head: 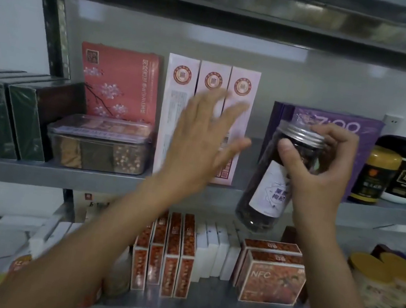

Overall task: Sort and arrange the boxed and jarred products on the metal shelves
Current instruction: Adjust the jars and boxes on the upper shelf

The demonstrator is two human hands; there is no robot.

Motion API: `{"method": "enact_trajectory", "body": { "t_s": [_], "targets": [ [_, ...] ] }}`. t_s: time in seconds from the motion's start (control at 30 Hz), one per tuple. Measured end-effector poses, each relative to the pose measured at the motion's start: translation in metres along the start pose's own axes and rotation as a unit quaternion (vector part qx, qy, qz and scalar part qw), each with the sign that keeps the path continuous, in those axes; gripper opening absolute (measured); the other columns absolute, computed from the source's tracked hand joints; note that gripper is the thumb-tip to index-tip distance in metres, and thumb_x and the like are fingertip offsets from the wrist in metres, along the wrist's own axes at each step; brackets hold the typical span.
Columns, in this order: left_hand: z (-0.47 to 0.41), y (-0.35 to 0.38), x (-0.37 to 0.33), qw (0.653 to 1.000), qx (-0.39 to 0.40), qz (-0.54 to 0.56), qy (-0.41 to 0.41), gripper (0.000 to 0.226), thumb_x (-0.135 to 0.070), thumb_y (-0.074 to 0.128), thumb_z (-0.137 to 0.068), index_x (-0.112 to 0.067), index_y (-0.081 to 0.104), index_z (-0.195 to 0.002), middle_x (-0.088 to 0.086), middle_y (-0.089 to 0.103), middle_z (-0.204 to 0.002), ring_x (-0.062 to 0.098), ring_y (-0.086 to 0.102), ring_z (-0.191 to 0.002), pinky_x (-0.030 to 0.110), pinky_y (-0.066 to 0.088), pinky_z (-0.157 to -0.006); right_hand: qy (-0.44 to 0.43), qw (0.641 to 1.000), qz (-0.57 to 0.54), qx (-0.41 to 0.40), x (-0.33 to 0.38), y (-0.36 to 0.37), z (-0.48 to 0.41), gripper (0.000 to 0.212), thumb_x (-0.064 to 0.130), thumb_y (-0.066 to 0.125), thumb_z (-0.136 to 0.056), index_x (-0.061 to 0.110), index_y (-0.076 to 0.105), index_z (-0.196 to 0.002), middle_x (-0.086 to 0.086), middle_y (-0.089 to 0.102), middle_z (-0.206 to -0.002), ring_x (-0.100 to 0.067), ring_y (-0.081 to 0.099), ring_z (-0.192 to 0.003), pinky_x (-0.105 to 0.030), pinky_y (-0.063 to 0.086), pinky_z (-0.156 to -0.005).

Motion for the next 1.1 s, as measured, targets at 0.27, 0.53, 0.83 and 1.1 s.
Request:
{"method": "enact_trajectory", "body": {
  "t_s": [0.27, 0.53, 0.83, 1.1],
  "targets": [
    [0.102, 0.035, -0.091, 0.663, 0.227, 0.545, -0.461, 0.035, -0.051, 0.058, -0.085, -0.037, 0.051, -0.116, -0.007, 0.068, -0.107, 0.004, 0.071, -0.087, 0.017, 0.055, -0.066, 0.383, 0.913, -0.119, 0.069, -0.025, -0.008, 0.040, 0.057, 0.037, 0.088, -0.051, 0.023, 0.056, -0.096, -0.002, 0.067, -0.089, -0.015, 0.069, -0.069, -0.029, 0.056, -0.060],
    [0.123, 0.018, -0.127, 0.206, 0.135, 0.682, -0.689, 0.048, -0.039, 0.064, -0.089, -0.006, 0.058, -0.123, 0.026, 0.060, -0.124, 0.034, 0.061, -0.081, 0.042, 0.058, -0.047, 0.711, 0.655, -0.230, 0.118, -0.063, -0.031, 0.105, 0.024, 0.028, 0.065, -0.082, 0.004, 0.067, -0.081, -0.012, 0.068, -0.076, -0.021, 0.068, -0.066, -0.032, 0.059, -0.065],
    [0.154, 0.036, -0.115, 0.184, 0.197, 0.688, -0.674, 0.065, -0.040, 0.071, -0.079, -0.003, 0.052, -0.129, 0.027, 0.062, -0.120, 0.035, 0.068, -0.079, 0.044, 0.060, -0.059, 0.667, 0.699, -0.239, 0.095, -0.082, -0.035, 0.123, 0.017, 0.022, 0.067, -0.075, 0.006, 0.061, -0.078, -0.010, 0.064, -0.080, -0.020, 0.062, -0.072, -0.034, 0.054, -0.070],
    [0.179, 0.048, -0.097, 0.421, 0.300, 0.599, -0.611, 0.077, -0.048, 0.076, -0.063, -0.012, 0.054, -0.127, 0.018, 0.072, -0.106, 0.033, 0.070, -0.084, 0.050, 0.058, -0.081, 0.541, 0.838, -0.048, 0.061, -0.089, -0.050, 0.121, 0.026, 0.026, 0.079, -0.075, 0.011, 0.071, -0.095, -0.015, 0.071, -0.096, -0.025, 0.069, -0.080, -0.032, 0.057, -0.065]
  ]
}}
Point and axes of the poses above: each hand's wrist, its own z-axis away from the middle knuckle, its own y-axis out of the palm, x = y × z, the point moved 1 cm from there along -z, towards the middle knuckle
